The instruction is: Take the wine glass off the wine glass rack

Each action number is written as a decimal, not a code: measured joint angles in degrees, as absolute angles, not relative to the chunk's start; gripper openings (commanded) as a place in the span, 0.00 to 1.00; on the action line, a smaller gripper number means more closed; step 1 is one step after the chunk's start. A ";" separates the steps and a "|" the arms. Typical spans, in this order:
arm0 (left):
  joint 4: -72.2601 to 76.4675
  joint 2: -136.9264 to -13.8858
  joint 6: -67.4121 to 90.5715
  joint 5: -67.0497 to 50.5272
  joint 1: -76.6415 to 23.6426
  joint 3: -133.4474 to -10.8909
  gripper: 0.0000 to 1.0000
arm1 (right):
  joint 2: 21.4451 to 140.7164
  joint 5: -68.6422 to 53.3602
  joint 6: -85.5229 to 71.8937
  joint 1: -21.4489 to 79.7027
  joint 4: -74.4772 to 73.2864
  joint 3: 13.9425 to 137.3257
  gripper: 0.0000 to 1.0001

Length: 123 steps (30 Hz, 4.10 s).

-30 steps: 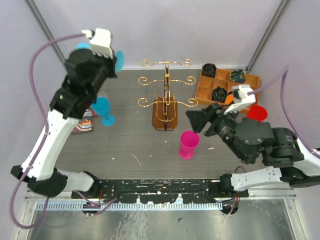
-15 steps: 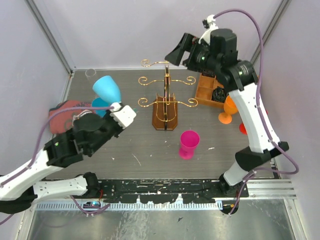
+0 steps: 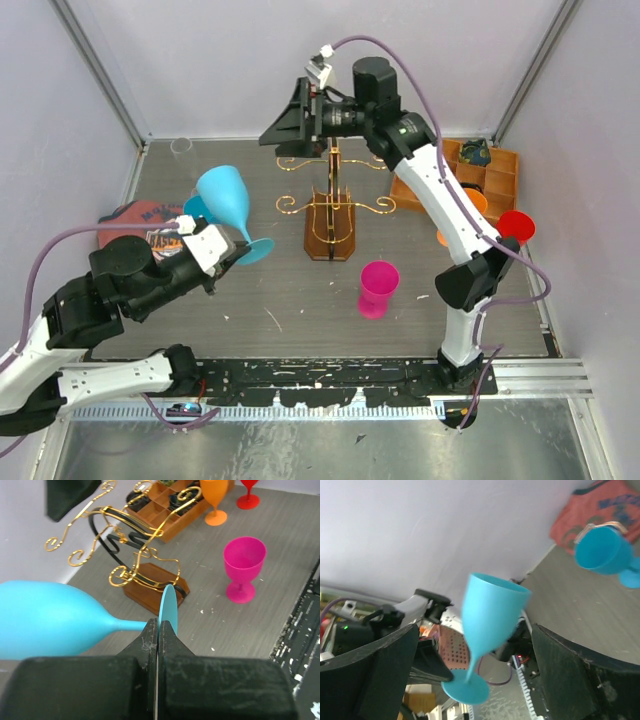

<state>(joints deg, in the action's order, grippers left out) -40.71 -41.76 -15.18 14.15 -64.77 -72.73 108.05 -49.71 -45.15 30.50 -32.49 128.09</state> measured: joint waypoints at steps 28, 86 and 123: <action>-44.47 -43.05 -14.39 5.76 -64.90 -76.14 0.00 | 114.28 -51.53 -48.34 41.50 -24.73 125.51 1.00; -46.63 -40.14 -15.38 7.38 -64.99 -76.84 0.00 | 110.17 -49.63 -52.07 42.81 -22.98 121.32 1.00; -40.16 -27.42 -9.98 16.67 -64.97 -75.59 0.99 | 97.73 -11.03 -24.47 55.46 -19.44 101.82 0.67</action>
<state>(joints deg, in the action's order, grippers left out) -40.16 -27.42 -9.98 16.67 -64.97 -75.59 97.73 -11.03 -24.47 55.46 -19.44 101.82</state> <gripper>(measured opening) 0.984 0.797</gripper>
